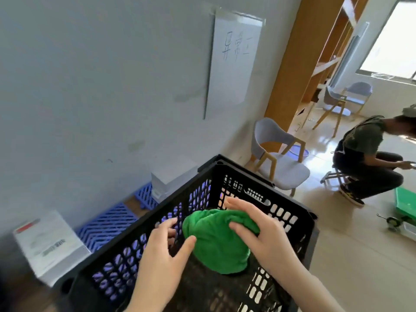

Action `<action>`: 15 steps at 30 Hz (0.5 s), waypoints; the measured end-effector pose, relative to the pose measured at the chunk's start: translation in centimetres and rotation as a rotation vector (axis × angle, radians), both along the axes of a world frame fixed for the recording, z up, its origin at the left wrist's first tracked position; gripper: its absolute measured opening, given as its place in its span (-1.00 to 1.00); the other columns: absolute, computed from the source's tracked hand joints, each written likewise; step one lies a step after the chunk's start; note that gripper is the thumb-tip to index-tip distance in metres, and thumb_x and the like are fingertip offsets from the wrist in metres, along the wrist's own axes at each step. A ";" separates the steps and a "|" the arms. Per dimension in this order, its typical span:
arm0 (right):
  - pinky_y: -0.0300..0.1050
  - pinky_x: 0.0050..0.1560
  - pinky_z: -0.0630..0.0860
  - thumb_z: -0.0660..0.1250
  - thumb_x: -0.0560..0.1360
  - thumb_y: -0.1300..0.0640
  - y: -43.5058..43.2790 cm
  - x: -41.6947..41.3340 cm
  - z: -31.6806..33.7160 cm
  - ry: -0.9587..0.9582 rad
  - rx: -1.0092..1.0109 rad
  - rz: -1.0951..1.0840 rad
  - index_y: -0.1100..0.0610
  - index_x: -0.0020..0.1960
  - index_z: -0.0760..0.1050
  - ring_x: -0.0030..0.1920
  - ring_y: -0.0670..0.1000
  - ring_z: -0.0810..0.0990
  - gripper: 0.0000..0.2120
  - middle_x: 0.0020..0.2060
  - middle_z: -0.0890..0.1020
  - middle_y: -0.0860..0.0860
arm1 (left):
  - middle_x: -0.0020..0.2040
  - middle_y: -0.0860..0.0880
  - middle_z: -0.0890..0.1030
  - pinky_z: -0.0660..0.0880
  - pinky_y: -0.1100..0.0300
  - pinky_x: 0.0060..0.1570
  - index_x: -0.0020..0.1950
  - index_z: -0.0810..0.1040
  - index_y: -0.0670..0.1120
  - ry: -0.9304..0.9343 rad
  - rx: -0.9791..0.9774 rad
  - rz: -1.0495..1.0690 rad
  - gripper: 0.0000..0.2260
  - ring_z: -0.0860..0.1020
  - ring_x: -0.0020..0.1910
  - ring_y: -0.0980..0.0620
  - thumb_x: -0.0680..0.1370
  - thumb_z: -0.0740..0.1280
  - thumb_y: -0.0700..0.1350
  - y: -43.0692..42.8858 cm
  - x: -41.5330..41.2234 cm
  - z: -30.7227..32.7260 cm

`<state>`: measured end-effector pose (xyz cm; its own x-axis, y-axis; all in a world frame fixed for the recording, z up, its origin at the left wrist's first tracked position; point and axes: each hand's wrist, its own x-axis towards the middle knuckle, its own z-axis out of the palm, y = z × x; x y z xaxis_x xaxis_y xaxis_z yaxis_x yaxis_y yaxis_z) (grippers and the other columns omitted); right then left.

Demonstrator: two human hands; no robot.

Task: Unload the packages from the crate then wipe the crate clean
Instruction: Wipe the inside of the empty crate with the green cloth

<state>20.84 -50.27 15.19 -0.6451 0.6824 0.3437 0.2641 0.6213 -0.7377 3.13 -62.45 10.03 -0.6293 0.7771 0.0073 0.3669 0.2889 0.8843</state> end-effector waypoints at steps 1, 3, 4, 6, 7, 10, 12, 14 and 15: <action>-0.34 0.24 0.42 0.38 0.50 0.23 -0.3 -0.2 -0.2 0.038 -0.031 0.000 -0.06 0.33 0.45 0.24 -0.28 0.49 -0.55 0.17 0.58 -0.28 | 0.10 0.13 0.55 0.49 0.28 0.05 0.20 0.34 0.32 -0.085 -0.016 0.019 -0.55 0.57 0.02 0.19 0.42 0.47 0.09 -0.4 0.7 0.4; -0.34 0.20 0.45 0.39 0.49 0.25 -0.8 -0.6 -0.4 0.115 -0.103 -0.003 -0.05 0.30 0.47 0.22 -0.27 0.51 -0.57 0.15 0.60 -0.26 | 0.08 0.10 0.61 0.46 0.48 -0.12 0.30 0.33 0.27 -0.305 -0.024 -0.016 -0.47 0.62 -0.04 0.19 0.45 0.49 0.00 -0.8 2.1 0.9; -0.35 0.18 0.46 0.39 0.49 0.26 -1.0 -0.7 -0.5 0.156 -0.142 -0.005 -0.05 0.28 0.48 0.21 -0.26 0.52 -0.58 0.14 0.60 -0.26 | 0.05 0.07 0.65 0.48 0.48 -0.15 0.37 0.31 0.24 -0.409 0.009 -0.031 -0.40 0.65 -0.06 0.17 0.45 0.50 -0.08 -0.8 2.6 1.1; -0.36 0.15 0.48 0.39 0.49 0.26 -1.2 -0.9 -0.6 0.205 -0.210 -0.005 -0.05 0.26 0.51 0.17 -0.26 0.54 -0.61 0.10 0.61 -0.28 | -0.04 0.06 0.71 0.51 0.44 -0.19 0.44 0.25 0.20 -0.529 0.100 -0.015 -0.30 0.67 -0.08 0.17 0.45 0.49 -0.24 -1.0 3.4 1.4; -0.34 0.13 0.50 0.40 0.48 0.25 -1.2 -1.0 -0.8 0.205 -0.237 -0.001 -0.06 0.25 0.51 0.15 -0.26 0.55 -0.61 0.09 0.61 -0.28 | -0.06 0.09 0.72 0.52 0.43 -0.20 0.43 0.25 0.20 -0.544 0.146 0.003 -0.28 0.67 -0.08 0.17 0.44 0.47 -0.31 -1.1 3.7 1.8; -0.25 0.19 0.50 0.44 0.45 0.21 -0.8 -0.8 -2.1 0.115 -0.264 0.057 -0.12 0.22 0.52 0.18 -0.28 0.51 -0.59 0.13 0.58 -0.28 | 0.06 0.01 0.69 0.58 0.30 -0.12 0.41 0.30 0.24 -0.484 0.214 0.088 -0.28 0.66 0.00 0.12 0.44 0.47 -0.34 -1.4 3.6 2.6; -0.30 0.20 0.46 0.48 0.42 0.19 -0.4 -0.5 -3.3 0.021 -0.260 0.124 -0.17 0.15 0.56 0.24 -0.36 0.42 -0.61 0.26 0.46 -0.30 | 0.10 -0.01 0.66 0.59 0.23 -0.03 0.37 0.37 0.27 -0.431 0.239 0.123 -0.35 0.65 0.04 0.11 0.46 0.46 -0.30 -1.6 3.0 2.9; -0.33 0.07 0.50 0.51 0.39 0.19 -0.3 -0.2 -3.9 -0.034 -0.377 0.205 -0.19 0.04 0.61 0.21 -0.36 0.45 -0.66 0.31 0.37 -0.30 | 0.06 -0.01 0.66 0.59 0.21 -0.04 0.31 0.45 0.25 -0.396 0.261 0.126 -0.43 0.65 0.03 0.08 0.48 0.43 -0.31 -1.8 2.3 3.3; -0.31 0.02 0.51 0.51 0.38 0.19 -0.4 -0.1 -4.2 -0.041 -0.449 0.239 -0.20 -0.02 0.63 0.21 -0.31 0.48 -0.69 0.31 0.36 -0.30 | 0.03 -0.01 0.67 0.58 0.20 -0.05 0.27 0.50 0.24 -0.382 0.270 0.113 -0.47 0.65 0.02 0.05 0.48 0.42 -0.32 -1.9 1.9 3.4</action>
